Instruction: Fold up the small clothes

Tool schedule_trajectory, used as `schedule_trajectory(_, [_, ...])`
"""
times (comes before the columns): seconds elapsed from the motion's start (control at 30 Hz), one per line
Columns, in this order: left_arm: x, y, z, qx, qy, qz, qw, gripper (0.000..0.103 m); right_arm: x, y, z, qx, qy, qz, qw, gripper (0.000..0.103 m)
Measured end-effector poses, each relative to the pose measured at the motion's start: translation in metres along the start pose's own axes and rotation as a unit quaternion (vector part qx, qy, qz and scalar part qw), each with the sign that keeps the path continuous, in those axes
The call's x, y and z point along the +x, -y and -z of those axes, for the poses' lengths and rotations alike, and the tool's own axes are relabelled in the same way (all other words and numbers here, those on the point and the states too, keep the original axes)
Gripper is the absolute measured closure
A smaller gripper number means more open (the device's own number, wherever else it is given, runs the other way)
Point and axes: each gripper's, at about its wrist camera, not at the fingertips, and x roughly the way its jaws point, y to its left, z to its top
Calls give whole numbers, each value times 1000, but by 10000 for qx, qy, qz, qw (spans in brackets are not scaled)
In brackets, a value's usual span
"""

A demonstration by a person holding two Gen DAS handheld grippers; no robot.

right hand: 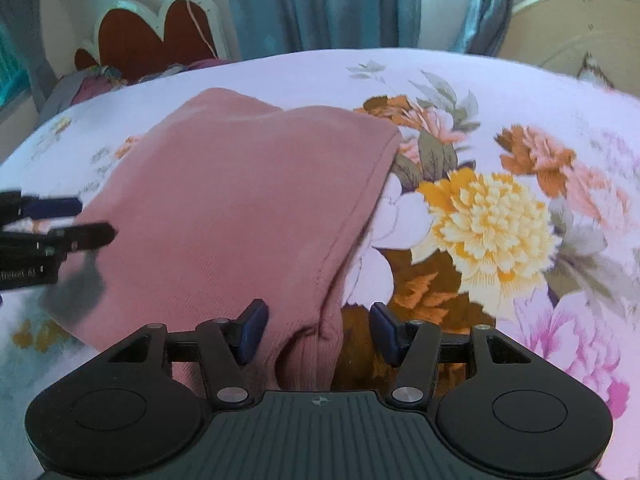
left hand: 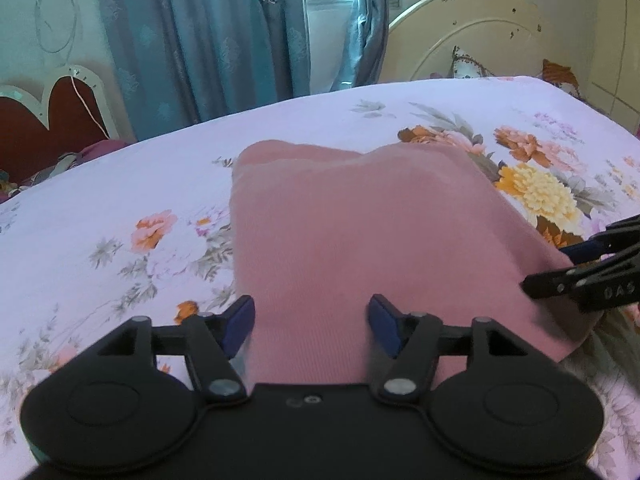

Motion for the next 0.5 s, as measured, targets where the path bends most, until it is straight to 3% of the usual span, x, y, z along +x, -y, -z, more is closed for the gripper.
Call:
schedule_trajectory(0.1, [-3, 0, -1, 80, -21, -115, 9999, 28, -4, 4, 1, 68, -20, -67, 10000, 47])
schedule_trajectory(0.17, [-5, -4, -4, 5, -3, -99, 10000, 5, -10, 10, -2, 257, 88, -149, 9995, 47])
schedule_trajectory(0.2, [-6, -8, -5, -88, 23, 2, 10000, 3, -15, 16, -5, 507, 185, -287, 9981, 47])
schedule_trajectory(0.23, [-5, -14, -6, -242, 18, 226, 9994, 4, -19, 26, -8, 838, 265, -514, 9948, 47])
schedule_trajectory(0.3, [2, -31, -9, -701, -112, 666, 9953, 7, -20, 45, -14, 1469, 307, -857, 9850, 34])
schedule_trajectory(0.4, [20, -59, -11, -1428, -354, 1003, 9840, 15, -10, 77, -21, 2256, 263, -1275, 9655, 32])
schedule_trajectory(0.5, [38, -85, -8, -2142, -499, 1435, 9649, 23, 3, 96, -23, 2627, 105, -1520, 9528, 32])
